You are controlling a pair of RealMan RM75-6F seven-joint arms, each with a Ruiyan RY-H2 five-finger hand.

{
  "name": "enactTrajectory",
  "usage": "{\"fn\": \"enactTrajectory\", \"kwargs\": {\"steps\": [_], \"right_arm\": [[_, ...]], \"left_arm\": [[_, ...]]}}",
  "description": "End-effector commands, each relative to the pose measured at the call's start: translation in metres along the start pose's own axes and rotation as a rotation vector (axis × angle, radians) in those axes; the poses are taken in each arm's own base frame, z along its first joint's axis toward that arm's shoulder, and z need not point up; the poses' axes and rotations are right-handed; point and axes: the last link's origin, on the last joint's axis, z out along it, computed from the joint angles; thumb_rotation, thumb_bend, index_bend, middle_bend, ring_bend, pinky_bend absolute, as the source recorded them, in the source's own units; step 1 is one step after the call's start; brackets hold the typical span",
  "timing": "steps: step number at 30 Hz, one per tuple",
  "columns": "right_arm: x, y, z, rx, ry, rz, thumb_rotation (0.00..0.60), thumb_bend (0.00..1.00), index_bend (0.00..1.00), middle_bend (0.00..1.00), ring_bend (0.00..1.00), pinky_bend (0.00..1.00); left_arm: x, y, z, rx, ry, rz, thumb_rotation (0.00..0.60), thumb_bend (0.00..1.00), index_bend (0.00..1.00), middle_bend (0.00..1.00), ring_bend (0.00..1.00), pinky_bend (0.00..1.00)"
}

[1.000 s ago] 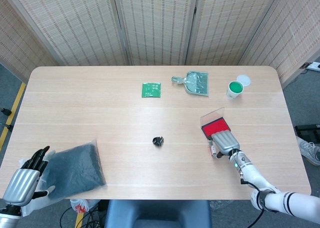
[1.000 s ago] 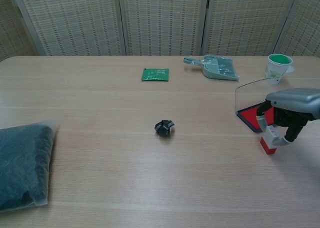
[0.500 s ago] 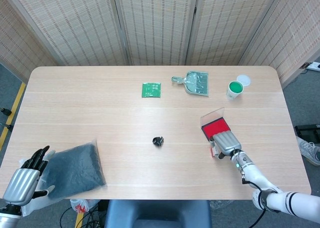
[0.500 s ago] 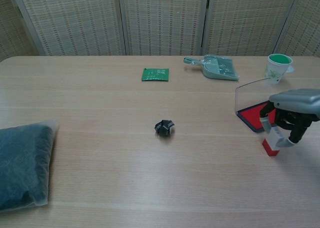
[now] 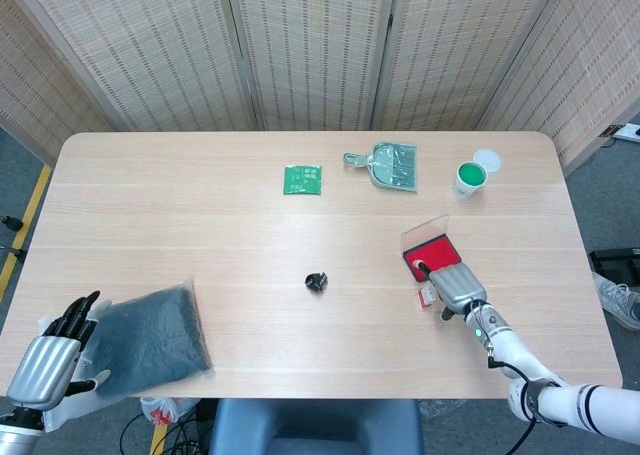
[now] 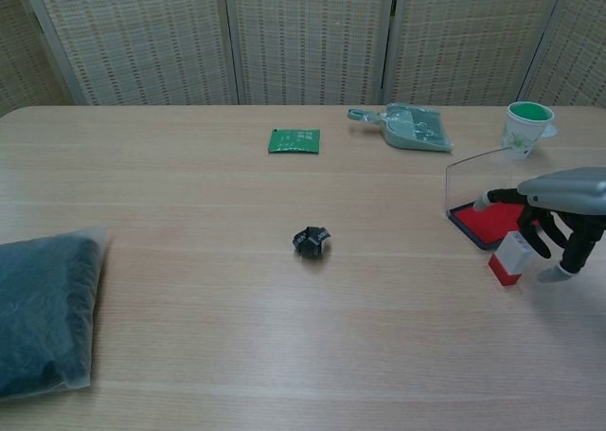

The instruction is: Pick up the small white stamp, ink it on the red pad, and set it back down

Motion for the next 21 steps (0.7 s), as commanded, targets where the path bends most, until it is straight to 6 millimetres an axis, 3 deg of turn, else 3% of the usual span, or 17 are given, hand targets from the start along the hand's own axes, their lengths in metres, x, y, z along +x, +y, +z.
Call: {"fn": "enactTrajectory", "kwargs": {"steps": [1, 6, 11, 15, 21], "right_arm": [[0.005, 0.001, -0.007, -0.002, 0.017, 0.0, 0.6, 0.2, 0.04, 0.56, 0.59, 0.64], [0.016, 0.006, -0.029, -0.009, 0.085, 0.002, 0.6, 0.19, 0.04, 0.48, 0.52, 0.59], [0.018, 0.019, -0.06, -0.057, 0.229, -0.042, 0.6, 0.17, 0.04, 0.3, 0.35, 0.44], [0.007, 0.033, -0.092, -0.139, 0.386, -0.113, 0.6, 0.16, 0.04, 0.18, 0.23, 0.32], [-0.02, 0.047, -0.134, -0.235, 0.522, -0.156, 0.6, 0.16, 0.04, 0.11, 0.16, 0.23]], "left_arm": [[0.0, 0.0, 0.0, 0.0, 0.0, -0.001, 0.6, 0.07, 0.05, 0.0, 0.03, 0.27], [0.001, 0.0, -0.001, -0.001, 0.006, -0.007, 0.6, 0.07, 0.05, 0.0, 0.03, 0.27], [0.003, 0.0, -0.002, -0.002, 0.013, -0.011, 0.6, 0.07, 0.05, 0.0, 0.03, 0.27], [0.003, 0.0, -0.001, -0.002, 0.014, -0.012, 0.6, 0.07, 0.05, 0.0, 0.03, 0.27], [0.002, 0.0, 0.0, -0.007, 0.01, -0.013, 0.6, 0.07, 0.05, 0.0, 0.03, 0.27]]}}
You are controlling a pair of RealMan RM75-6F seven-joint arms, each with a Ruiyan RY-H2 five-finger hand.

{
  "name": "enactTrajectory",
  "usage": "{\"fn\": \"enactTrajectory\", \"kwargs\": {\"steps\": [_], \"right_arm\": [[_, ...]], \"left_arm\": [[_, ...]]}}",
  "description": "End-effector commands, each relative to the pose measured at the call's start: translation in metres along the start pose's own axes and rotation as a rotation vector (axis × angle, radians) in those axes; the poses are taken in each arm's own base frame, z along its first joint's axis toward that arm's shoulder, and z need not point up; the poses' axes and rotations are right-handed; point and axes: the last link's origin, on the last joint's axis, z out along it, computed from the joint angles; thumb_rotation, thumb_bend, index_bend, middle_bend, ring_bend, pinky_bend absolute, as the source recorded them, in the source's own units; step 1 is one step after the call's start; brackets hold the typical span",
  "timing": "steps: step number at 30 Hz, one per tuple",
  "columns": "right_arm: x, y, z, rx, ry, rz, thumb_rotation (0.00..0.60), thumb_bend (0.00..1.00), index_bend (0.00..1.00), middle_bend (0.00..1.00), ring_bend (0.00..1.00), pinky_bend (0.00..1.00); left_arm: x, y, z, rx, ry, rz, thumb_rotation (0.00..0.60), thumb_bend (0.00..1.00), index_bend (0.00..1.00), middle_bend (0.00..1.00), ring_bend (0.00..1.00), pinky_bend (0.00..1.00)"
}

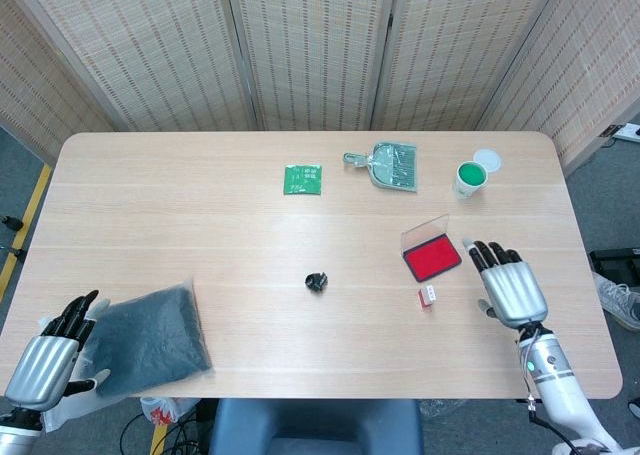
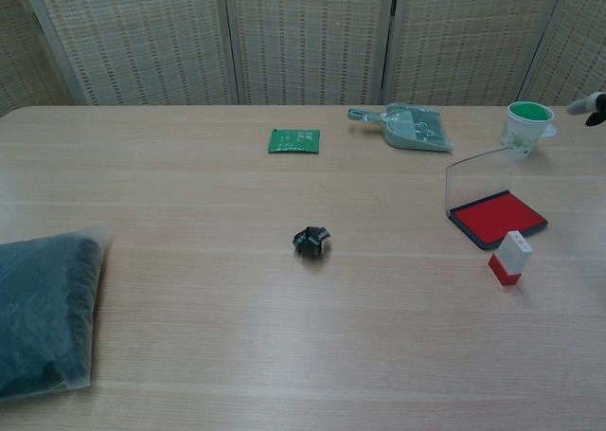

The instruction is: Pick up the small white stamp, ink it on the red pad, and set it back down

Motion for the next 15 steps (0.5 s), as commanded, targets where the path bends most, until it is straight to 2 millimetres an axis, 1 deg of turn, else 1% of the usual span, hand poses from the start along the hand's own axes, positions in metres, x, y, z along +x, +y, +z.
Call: {"fn": "enactTrajectory", "kwargs": {"steps": [1, 6, 9, 15], "right_arm": [[-0.012, 0.016, -0.051, -0.064, 0.092, -0.057, 0.6, 0.16, 0.04, 0.11, 0.16, 0.22], [-0.015, 0.026, -0.081, -0.106, 0.151, -0.041, 0.6, 0.16, 0.04, 0.1, 0.15, 0.21], [-0.014, 0.028, -0.092, -0.117, 0.174, -0.033, 0.6, 0.16, 0.04, 0.1, 0.15, 0.2], [-0.013, 0.028, -0.101, -0.11, 0.189, -0.011, 0.6, 0.16, 0.04, 0.09, 0.15, 0.15]], "left_arm": [[0.0, 0.0, 0.001, -0.004, -0.003, 0.0, 0.6, 0.07, 0.05, 0.0, 0.03, 0.27], [-0.001, 0.0, 0.003, -0.007, -0.006, 0.004, 0.6, 0.07, 0.05, 0.0, 0.03, 0.27], [-0.001, -0.001, 0.004, -0.007, -0.006, -0.002, 0.6, 0.07, 0.05, 0.0, 0.03, 0.27], [-0.001, 0.002, 0.005, -0.018, -0.006, -0.004, 0.6, 0.07, 0.05, 0.0, 0.03, 0.27]]}}
